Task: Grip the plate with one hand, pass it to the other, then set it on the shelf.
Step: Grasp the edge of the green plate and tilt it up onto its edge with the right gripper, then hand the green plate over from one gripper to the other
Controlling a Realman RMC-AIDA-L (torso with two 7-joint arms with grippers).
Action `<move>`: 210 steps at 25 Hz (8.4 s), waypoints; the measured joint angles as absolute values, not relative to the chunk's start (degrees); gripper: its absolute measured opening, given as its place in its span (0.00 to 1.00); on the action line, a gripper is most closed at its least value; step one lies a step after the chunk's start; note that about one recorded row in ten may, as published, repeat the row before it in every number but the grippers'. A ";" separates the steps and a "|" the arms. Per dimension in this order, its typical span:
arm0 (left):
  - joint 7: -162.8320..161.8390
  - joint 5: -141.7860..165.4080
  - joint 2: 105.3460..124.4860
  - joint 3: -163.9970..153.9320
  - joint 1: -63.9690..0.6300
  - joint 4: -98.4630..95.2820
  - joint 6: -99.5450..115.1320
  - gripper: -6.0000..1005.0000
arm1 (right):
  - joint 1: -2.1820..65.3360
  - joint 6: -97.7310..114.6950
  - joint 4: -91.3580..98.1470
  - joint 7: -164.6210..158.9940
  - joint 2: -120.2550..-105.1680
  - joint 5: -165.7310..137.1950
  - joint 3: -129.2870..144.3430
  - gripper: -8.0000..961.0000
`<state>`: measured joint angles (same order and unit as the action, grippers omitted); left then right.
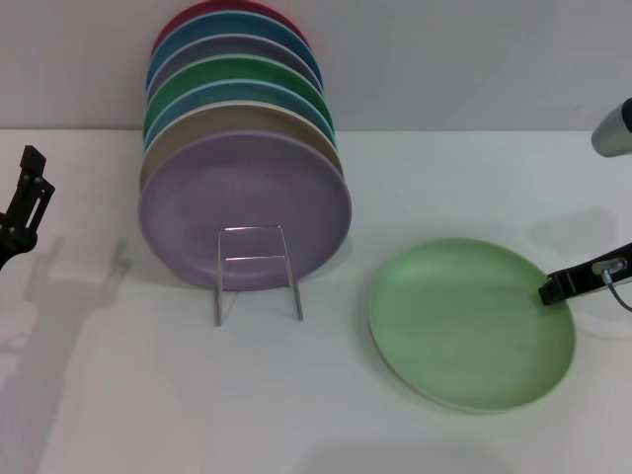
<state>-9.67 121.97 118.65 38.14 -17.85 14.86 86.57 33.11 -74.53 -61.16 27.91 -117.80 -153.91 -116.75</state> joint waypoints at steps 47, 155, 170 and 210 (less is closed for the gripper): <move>-9.58 121.81 118.56 38.23 -17.70 14.85 88.28 0.83 | 12.67 -21.25 -79.39 29.61 -119.25 -153.47 -95.08 0.03; 1.77 121.88 119.09 9.93 -19.34 28.03 78.22 0.83 | 3.03 92.55 -35.95 43.63 -119.89 -116.37 -14.24 0.03; 2.55 122.16 119.09 9.93 -20.41 27.94 76.68 0.83 | 3.17 91.63 -36.74 44.00 -119.89 -116.18 -13.51 0.03; 2.55 122.26 119.09 9.50 -21.54 26.91 75.45 0.42 | 4.64 89.33 -37.53 44.74 -119.88 -116.10 -12.14 0.03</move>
<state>2.55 122.26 119.09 9.50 -21.54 26.91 75.45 4.64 89.33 -37.53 44.74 -119.88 -116.10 -12.14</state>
